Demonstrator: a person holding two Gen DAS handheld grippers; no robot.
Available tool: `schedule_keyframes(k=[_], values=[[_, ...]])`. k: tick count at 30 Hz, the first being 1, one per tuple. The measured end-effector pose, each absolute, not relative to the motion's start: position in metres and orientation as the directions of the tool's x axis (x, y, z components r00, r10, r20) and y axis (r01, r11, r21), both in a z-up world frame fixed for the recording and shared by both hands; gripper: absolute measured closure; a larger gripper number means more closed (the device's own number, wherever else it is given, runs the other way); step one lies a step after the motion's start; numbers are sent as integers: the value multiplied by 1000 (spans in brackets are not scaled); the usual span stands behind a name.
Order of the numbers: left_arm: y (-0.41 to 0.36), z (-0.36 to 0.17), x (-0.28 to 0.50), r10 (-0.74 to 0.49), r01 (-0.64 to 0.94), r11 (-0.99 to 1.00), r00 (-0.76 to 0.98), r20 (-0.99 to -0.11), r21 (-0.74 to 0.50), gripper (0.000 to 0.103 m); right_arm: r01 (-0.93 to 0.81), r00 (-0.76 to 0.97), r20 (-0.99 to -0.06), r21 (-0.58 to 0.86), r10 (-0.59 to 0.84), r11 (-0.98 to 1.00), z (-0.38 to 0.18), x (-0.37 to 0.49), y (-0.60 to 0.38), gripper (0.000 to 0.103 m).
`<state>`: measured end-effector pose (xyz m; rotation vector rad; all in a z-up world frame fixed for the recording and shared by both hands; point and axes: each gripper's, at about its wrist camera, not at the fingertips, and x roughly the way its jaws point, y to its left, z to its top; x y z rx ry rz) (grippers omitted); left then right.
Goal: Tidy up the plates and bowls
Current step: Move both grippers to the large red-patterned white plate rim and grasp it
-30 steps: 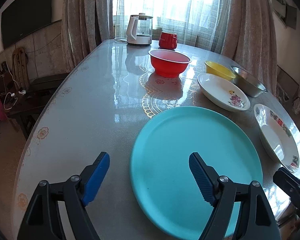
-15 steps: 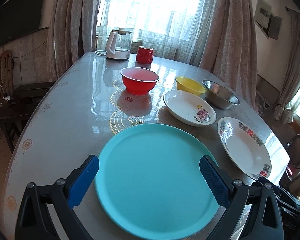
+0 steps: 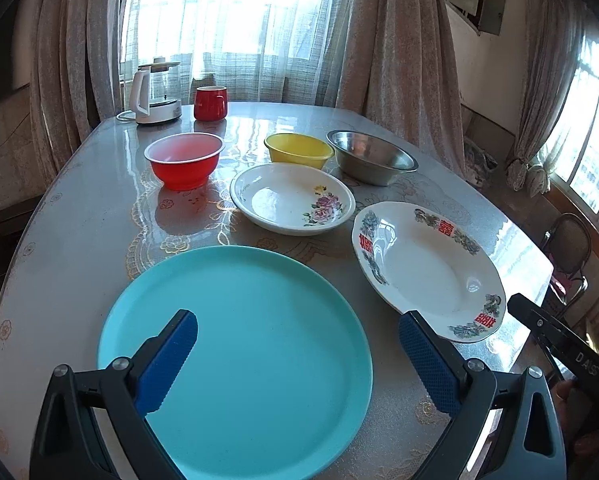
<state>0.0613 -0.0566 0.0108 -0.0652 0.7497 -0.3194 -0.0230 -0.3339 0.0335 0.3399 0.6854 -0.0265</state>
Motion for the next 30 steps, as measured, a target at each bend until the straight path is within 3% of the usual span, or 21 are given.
schedule_keyframes(k=[10,21,30], values=[[-84,8,88,-399,330,914,629,-667,-235,1,243,741,-672,254,-10,936,17,5,-373,41],[-113,7,113,-418,375,900,594,-687,-223,1,216,756,-653,304,38,928,13,30,-384,41],[-126,-1,131,-408,380,901,580,-705,-209,4,189,741,-667,321,80,928,5,45,-381,49]])
